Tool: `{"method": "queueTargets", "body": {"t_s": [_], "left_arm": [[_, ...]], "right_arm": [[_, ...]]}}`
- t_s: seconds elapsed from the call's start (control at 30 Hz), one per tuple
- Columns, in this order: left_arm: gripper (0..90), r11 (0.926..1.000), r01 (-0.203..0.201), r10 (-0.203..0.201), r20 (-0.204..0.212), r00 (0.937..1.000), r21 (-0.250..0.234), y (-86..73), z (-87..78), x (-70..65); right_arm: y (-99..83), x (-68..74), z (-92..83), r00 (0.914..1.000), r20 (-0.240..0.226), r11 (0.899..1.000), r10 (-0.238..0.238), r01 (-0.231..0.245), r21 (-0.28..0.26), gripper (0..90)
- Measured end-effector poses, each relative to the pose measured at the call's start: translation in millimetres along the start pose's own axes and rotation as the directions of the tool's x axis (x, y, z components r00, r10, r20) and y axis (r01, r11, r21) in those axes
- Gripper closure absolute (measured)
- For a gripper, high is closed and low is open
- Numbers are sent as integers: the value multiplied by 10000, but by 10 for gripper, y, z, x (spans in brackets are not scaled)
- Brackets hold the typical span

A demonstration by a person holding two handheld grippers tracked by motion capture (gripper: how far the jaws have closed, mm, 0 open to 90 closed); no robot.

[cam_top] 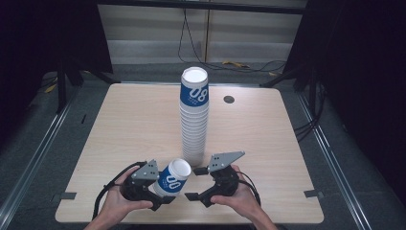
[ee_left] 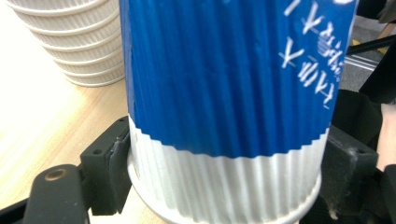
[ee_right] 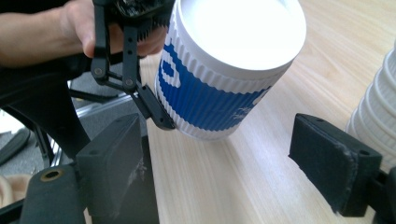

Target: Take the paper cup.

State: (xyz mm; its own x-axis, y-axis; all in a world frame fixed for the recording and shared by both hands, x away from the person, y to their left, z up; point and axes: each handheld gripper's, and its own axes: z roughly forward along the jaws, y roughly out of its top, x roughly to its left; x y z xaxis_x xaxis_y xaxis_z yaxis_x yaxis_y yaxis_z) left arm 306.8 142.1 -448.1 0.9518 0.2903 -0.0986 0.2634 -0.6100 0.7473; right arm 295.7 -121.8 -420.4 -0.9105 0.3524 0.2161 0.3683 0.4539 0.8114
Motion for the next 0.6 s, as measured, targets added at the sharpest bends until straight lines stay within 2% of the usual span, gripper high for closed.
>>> {"method": "queueTargets", "body": {"t_s": [0.27, 0.33, 0.43, 0.6], "left_arm": [[190, 9988, -211, 212, -22, 9998, 434, 28, 47, -12], [190, 9990, -190, 192, -25, 9998, 411, 29, 53, -18], [190, 9977, -244, 240, 70, 9997, 639, 29, 69, -27], [190, 9963, -336, 324, 158, 9993, 796, 23, 95, -42]], "right_arm": [[43, 3, 30, 9990, 214, 9976, -385, 372, 587, 169], [50, 1, 34, 9989, 200, 9967, -428, 413, 696, 169], [80, -19, 54, 9981, 95, 9913, -612, 597, 1171, 169], [107, -39, 77, 9974, 1, 9853, -718, 709, 1553, 168]]}}
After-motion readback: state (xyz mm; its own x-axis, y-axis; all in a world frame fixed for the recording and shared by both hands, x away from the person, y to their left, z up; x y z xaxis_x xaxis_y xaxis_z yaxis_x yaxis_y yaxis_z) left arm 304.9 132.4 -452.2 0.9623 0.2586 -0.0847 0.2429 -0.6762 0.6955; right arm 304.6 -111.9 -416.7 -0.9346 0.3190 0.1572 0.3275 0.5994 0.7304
